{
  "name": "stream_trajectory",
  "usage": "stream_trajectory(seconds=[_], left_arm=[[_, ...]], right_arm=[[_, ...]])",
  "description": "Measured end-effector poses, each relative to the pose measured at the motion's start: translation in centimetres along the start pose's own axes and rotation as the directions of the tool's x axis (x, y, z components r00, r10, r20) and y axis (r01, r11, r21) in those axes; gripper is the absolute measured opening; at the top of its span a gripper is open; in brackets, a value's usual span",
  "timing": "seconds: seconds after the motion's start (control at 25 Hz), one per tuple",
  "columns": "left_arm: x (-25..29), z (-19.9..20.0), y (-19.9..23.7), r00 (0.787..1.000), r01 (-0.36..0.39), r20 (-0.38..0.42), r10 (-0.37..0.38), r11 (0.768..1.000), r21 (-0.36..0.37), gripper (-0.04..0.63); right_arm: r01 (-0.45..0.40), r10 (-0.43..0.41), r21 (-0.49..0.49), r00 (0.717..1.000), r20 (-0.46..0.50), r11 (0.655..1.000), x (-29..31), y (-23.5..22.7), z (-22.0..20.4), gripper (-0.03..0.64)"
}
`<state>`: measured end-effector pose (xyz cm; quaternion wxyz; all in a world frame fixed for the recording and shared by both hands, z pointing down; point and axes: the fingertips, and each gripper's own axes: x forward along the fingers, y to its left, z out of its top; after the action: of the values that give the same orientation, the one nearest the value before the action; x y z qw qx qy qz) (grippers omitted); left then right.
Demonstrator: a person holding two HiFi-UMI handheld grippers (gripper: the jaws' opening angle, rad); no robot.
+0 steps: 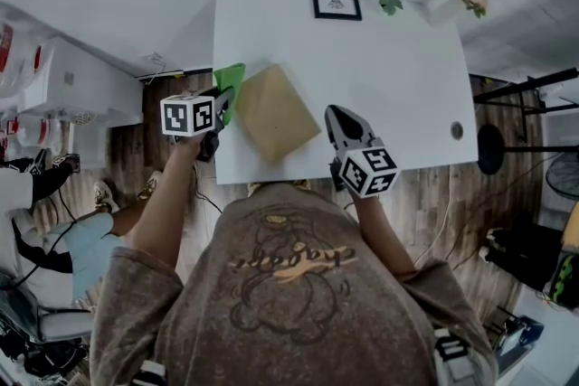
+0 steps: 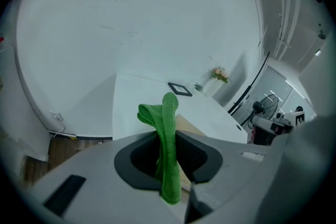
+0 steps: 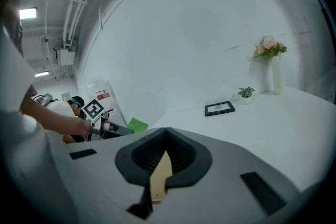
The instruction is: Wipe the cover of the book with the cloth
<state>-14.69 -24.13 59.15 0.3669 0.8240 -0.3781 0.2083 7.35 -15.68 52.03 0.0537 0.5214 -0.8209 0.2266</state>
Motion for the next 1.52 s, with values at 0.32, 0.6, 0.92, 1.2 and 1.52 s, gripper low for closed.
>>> stream_trajectory(seconds=[0.32, 0.6, 0.92, 1.2, 1.52], left_arm=[[2.7, -1.4, -0.3, 0.997, 0.012, -0.07, -0.011, 1.0, 0.02, 0.067], [3.3, -1.4, -0.6, 0.996, 0.014, -0.086, -0.014, 1.0, 0.004, 0.067], [4.1, -1.4, -1.8, 0.994, 0.026, -0.111, -0.023, 0.999, 0.023, 0.067], [4.8, -1.8, -3.0, 0.992, 0.034, -0.127, -0.029, 0.999, 0.041, 0.067], [5.5, -2.7, -5.6, 0.985, 0.074, -0.161, -0.063, 0.995, 0.065, 0.067]], right_arm=[[0.035, -0.036, 0.015, 0.999, 0.017, 0.999, -0.5, -1.3, 0.0, 0.002], [0.067, -0.068, 0.032, 0.997, 0.024, 0.997, -1.6, -2.3, -0.1, 0.002], [0.072, -0.073, 0.037, 0.997, 0.031, 0.997, -2.0, -2.0, -0.3, 0.002], [0.092, -0.093, 0.044, 0.995, 0.033, 0.995, -3.0, -2.3, -0.7, 0.002], [0.108, -0.11, 0.051, 0.993, 0.036, 0.993, -4.4, -2.8, -0.9, 0.002]])
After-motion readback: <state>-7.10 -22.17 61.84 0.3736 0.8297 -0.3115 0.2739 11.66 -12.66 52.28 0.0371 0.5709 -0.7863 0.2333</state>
